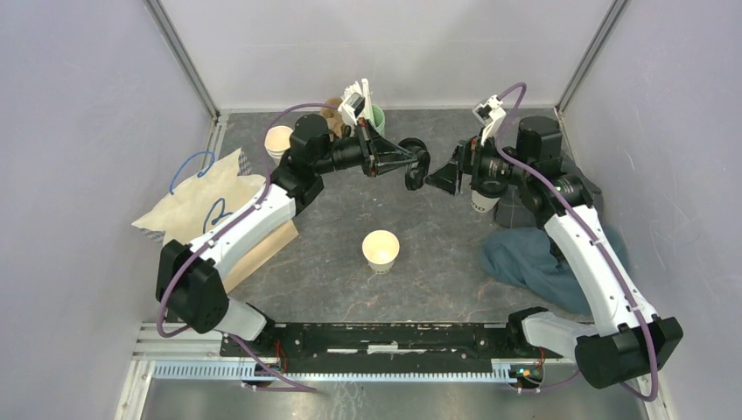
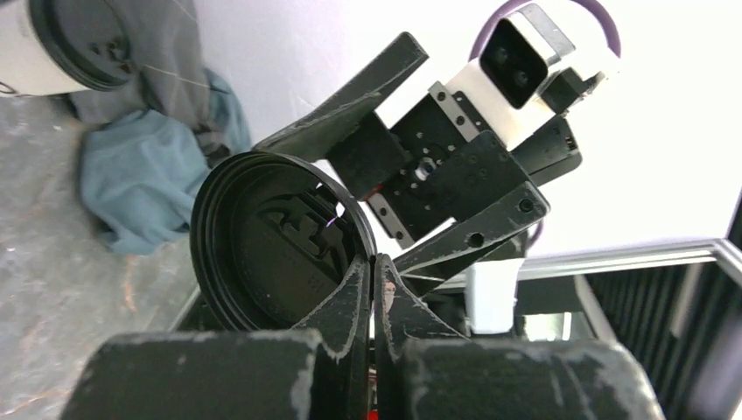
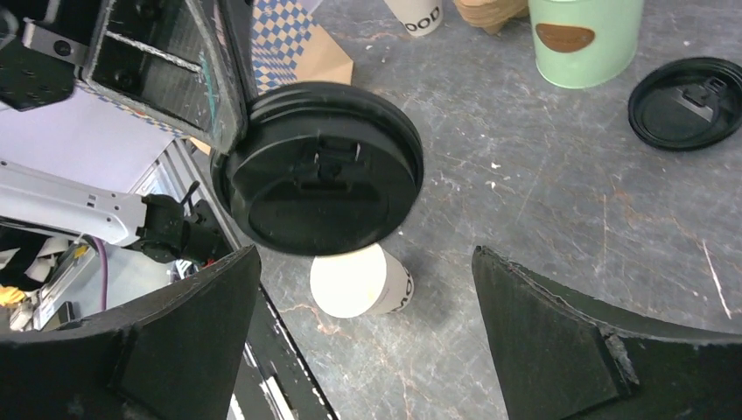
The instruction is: Pack the takeout coffee
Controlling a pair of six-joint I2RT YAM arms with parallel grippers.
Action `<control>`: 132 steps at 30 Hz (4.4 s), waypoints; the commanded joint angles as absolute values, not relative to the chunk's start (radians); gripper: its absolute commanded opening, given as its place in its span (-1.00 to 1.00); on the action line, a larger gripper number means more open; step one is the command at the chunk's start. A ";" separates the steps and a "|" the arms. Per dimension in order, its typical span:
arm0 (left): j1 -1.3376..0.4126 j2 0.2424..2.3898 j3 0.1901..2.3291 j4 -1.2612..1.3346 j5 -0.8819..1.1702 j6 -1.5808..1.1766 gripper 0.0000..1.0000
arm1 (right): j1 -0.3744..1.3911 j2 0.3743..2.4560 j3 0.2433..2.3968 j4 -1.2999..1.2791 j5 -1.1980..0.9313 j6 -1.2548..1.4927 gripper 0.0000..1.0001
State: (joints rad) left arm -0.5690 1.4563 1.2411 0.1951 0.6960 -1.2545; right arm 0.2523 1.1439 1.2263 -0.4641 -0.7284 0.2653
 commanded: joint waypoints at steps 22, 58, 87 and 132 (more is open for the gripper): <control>-0.568 1.450 1.158 0.465 0.738 -1.500 -0.96 | 0.307 1.102 1.182 -0.203 -0.696 0.460 0.96; -0.568 1.451 1.127 0.501 0.732 -1.517 -0.96 | 0.400 1.130 1.189 -0.218 -0.577 0.434 0.54; -0.399 0.967 1.230 -0.661 0.336 -0.692 0.44 | 0.661 1.410 1.333 -0.621 -0.290 0.399 0.42; -0.396 0.951 1.256 -0.741 0.361 -0.614 0.46 | 0.961 1.823 1.685 -1.025 0.074 0.293 0.45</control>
